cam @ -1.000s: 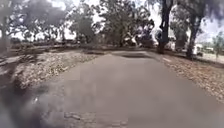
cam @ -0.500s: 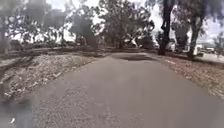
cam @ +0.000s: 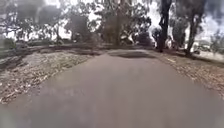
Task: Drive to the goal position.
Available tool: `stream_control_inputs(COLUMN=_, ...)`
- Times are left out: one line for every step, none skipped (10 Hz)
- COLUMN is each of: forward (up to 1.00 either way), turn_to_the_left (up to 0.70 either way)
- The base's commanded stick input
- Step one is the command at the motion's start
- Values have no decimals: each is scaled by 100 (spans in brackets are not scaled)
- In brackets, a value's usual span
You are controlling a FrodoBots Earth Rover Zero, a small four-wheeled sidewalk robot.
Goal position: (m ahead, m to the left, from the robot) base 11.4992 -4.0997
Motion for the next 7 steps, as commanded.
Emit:
stream_control_inputs(forward=70, turn_to_the_left=-30)
stream_control_inputs(forward=70, turn_to_the_left=-2)
stream_control_inputs(forward=70, turn_to_the_left=-1)
stream_control_inputs(forward=70, turn_to_the_left=-1)
stream_control_inputs(forward=70, turn_to_the_left=0)
stream_control_inputs(forward=70, turn_to_the_left=-2)
stream_control_inputs(forward=70, turn_to_the_left=-2)
